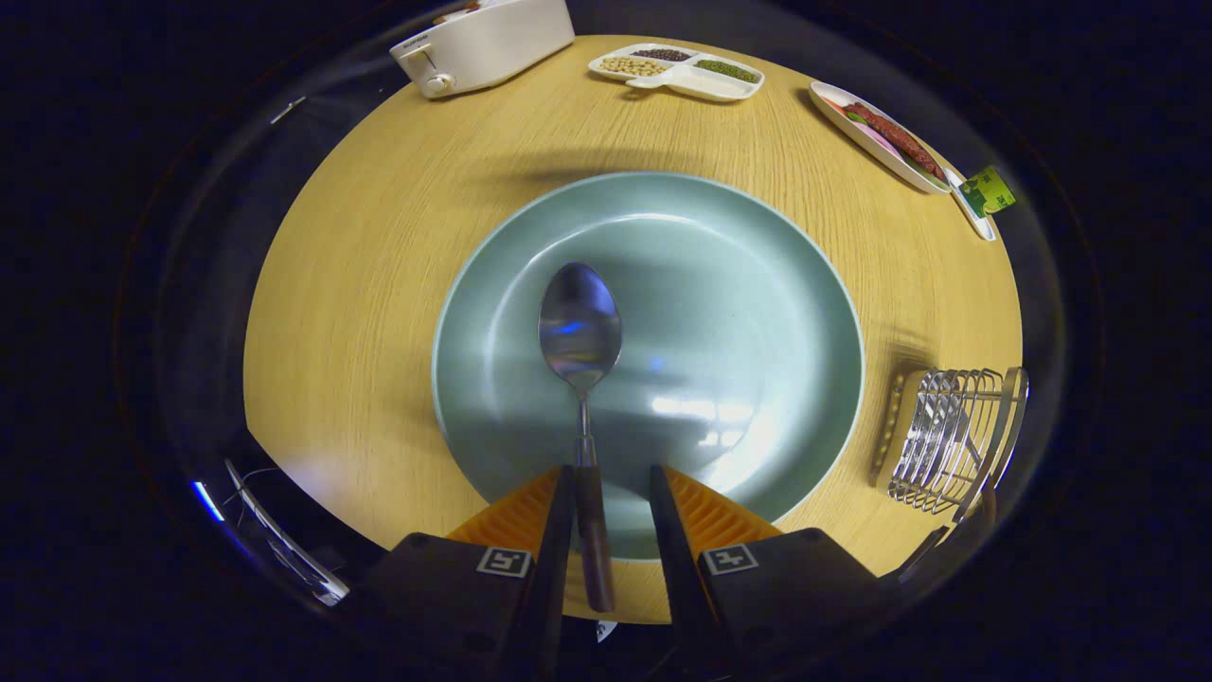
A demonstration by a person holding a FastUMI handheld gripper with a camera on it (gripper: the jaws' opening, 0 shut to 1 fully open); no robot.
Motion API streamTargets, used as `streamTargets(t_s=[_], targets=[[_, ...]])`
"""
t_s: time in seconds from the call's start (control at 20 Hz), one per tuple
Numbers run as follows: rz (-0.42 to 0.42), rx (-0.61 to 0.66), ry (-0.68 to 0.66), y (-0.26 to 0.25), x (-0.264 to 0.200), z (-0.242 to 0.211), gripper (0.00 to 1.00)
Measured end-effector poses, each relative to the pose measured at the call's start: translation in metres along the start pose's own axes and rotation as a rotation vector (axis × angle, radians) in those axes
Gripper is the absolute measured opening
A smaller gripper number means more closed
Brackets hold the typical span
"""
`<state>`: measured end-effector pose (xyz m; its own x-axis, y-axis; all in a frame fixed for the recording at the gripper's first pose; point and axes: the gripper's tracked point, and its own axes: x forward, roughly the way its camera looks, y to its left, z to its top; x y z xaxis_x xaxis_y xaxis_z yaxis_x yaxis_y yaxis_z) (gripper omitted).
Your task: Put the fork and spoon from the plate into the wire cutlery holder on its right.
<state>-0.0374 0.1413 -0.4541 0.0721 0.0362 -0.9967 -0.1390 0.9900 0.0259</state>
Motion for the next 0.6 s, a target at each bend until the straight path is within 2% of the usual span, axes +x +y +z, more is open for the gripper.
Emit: streamTargets(t_s=[0.1, 0.2, 0.3, 0.35, 0.5, 0.6], targets=[[0.022, -0.005, 0.022, 0.004, 0.001, -0.003, 0.5], [0.027, 0.001, 0.035, 0.006, 0.0, -0.004, 0.24], [0.03, 0.001, 0.03, 0.004, 0.007, 0.002, 0.21], [0.034, -0.002, 0.037, 0.003, 0.001, 0.001, 0.14], [0.064, 0.011, 0.038, 0.003, 0.001, 0.0, 0.08], [0.084, 0.014, 0.027, 0.001, -0.005, 0.004, 0.08]])
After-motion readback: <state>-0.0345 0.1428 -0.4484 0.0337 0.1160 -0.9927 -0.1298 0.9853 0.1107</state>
